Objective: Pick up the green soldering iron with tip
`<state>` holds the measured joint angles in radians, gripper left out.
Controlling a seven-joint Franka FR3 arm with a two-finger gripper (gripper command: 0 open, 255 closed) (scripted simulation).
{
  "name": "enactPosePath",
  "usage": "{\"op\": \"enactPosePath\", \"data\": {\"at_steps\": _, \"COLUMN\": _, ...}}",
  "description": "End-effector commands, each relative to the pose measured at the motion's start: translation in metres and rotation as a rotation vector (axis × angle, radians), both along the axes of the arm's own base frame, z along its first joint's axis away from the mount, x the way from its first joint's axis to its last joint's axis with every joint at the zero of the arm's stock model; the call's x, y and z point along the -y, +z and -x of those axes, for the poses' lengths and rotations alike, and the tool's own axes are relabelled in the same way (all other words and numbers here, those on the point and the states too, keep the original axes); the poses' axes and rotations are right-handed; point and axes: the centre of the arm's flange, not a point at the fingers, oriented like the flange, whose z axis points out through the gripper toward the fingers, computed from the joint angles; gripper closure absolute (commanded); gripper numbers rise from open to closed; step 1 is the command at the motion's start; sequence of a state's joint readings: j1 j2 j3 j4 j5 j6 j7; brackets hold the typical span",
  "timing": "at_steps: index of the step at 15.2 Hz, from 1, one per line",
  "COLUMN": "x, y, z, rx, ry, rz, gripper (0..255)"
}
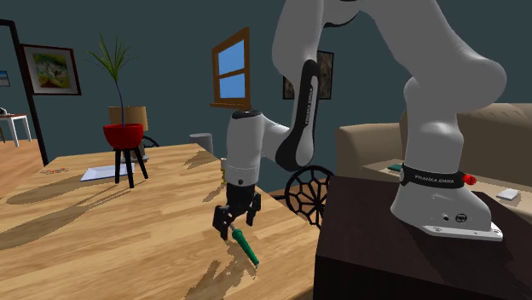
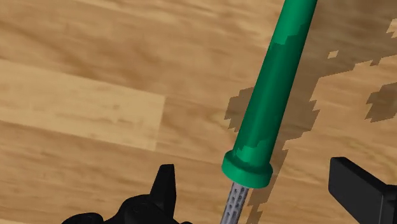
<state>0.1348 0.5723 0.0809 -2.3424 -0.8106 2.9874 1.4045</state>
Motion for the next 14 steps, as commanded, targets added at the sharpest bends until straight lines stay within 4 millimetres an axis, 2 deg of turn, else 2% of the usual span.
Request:
{"op": "enactPosePath", "data": {"at_steps": 1, "x": 0.0, "y": -0.0104, "z": -0.0002, "rx": 0.001, "ry": 0.0, "rz": 0.0, "gripper": 0}}
{"op": "enactPosePath", "data": {"at_steps": 3, "x": 0.0, "y": -0.0135, "z": -0.0002, "rx": 0.001, "ry": 0.0, "rz": 0.0, "gripper": 0}}
{"op": "enactPosePath", "data": {"at_steps": 4, "x": 0.0004, "y": -0.014, "z": -0.0007, "rx": 0.001, "ry": 0.0, "rz": 0.0, "gripper": 255}}
{"op": "enactPosePath", "data": {"at_steps": 13, "x": 0.0, "y": -0.0135, "z": -0.0002, "rx": 0.001, "ry": 0.0, "rz": 0.0, "gripper": 255}}
{"op": "enactPosePath", "data": {"at_steps": 14, "x": 0.0, "y": -0.0082, "z": -0.0002, "rx": 0.001, "ry": 0.0, "rz": 0.0, "gripper": 255}}
